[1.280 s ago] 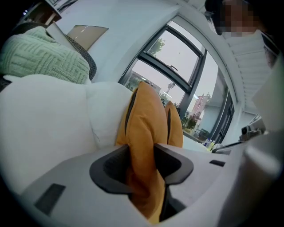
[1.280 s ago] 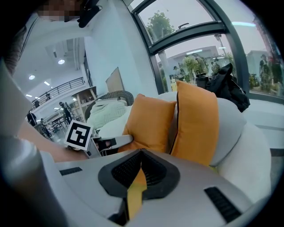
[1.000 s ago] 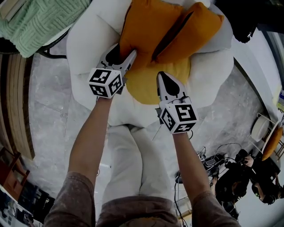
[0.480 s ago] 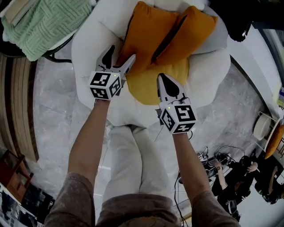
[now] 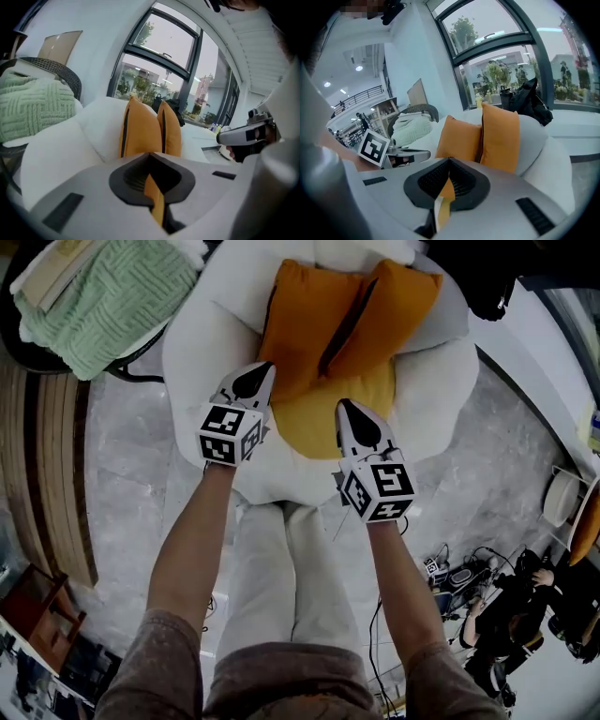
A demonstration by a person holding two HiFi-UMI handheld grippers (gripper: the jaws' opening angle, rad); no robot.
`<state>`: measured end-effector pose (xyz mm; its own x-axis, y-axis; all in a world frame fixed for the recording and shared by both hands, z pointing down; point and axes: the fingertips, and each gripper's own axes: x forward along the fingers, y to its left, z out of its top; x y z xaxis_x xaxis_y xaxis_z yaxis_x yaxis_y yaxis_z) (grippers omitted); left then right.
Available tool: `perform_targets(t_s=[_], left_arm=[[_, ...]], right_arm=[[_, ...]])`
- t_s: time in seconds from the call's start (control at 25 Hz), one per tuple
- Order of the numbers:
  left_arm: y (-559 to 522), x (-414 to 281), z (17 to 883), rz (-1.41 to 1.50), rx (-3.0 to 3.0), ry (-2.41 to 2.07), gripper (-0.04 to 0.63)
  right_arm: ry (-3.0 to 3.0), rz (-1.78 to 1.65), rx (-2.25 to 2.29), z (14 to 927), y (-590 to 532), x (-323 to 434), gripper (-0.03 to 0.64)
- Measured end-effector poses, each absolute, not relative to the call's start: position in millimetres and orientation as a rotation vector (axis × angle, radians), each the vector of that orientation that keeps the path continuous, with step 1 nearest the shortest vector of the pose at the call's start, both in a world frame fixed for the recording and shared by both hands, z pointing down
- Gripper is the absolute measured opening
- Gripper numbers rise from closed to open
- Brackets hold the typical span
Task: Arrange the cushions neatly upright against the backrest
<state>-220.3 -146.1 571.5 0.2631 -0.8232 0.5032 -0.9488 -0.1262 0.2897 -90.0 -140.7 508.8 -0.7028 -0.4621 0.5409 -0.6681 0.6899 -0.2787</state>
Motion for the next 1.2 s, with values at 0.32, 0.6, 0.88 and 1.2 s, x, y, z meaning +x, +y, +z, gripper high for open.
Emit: perform_targets(t_s=[0.32,0.6,0.88,1.2], left_arm=[[-143.3,-187.0,543.9,0.407,1.926,-1.462,0.003],[-132.6,-155.2,479.3,0.443,1.918,-1.385,0.003],[-110.7,-119.8,384.0,0.439,1.997,-1.324,0.003],[-96.2,-95.7,281.2,0.415,2.092,-1.336,0.004]], right_arm=[[-2.461,0.665,0.918,476.5,-136.8,-82.5,0.018],[-2.455,0.692,0.96,425.2,-127.3,-69.4,0.018],[-2.455,0.741,0.92,362.5,-98.1,-49.6,0.019],[-2.508,0.733,0.911,276.9,-73.5,-25.2,0.02]])
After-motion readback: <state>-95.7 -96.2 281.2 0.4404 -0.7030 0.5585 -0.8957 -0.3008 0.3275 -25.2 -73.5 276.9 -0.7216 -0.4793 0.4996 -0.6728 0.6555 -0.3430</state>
